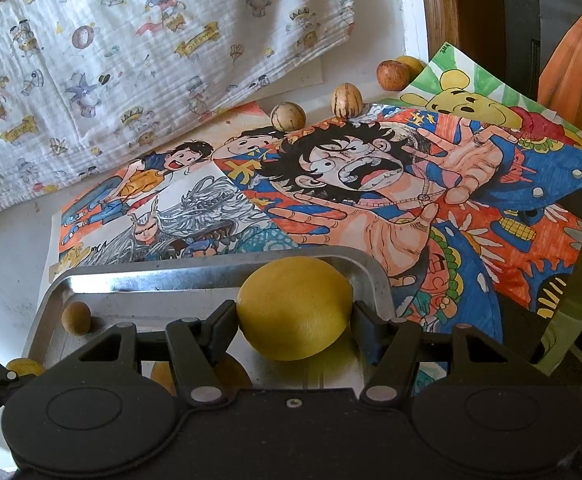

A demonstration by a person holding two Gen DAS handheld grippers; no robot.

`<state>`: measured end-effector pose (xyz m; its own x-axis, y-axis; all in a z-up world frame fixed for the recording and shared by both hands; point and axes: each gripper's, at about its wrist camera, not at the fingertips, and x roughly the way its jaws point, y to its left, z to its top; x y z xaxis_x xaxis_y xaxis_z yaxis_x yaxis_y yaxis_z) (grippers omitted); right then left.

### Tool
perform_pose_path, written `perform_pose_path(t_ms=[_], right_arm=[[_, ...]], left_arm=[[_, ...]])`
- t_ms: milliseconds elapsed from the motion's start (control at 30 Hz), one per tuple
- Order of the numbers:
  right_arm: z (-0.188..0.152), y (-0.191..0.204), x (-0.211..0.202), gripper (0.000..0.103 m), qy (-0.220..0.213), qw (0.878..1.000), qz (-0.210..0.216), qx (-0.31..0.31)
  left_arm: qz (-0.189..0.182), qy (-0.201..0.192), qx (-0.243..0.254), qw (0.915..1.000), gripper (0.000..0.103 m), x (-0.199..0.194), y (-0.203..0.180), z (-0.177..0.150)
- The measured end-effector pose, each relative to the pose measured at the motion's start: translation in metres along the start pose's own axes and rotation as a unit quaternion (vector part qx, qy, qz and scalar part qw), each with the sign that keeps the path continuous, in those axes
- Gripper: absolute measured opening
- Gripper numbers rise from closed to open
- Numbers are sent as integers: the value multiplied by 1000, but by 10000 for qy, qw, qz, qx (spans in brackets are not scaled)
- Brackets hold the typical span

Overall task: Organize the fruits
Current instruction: 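Lower the kiwi into the tray with the left tool while the right tool lowers the yellow fruit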

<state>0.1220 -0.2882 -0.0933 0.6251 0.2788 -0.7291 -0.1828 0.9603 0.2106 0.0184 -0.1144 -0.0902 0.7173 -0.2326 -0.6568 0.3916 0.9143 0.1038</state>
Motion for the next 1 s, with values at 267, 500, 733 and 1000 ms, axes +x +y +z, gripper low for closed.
perform_pose_path(t_ms=[267, 500, 733, 1000], right_arm=[[1, 0, 0, 64, 1, 10000, -2, 8], [0, 1, 0, 65, 2, 10000, 0, 5], [1, 0, -1, 65, -21, 10000, 28, 15], [3, 2, -8, 73, -136, 9999, -10, 14]], left_arm=[[14, -12, 35, 10000, 62, -1, -2, -1], [-14, -31, 10, 10000, 67, -3, -2, -2], [-29, -40, -15, 10000, 71, -3, -1, -3], [-48, -51, -48, 10000, 76, -4, -1, -4]])
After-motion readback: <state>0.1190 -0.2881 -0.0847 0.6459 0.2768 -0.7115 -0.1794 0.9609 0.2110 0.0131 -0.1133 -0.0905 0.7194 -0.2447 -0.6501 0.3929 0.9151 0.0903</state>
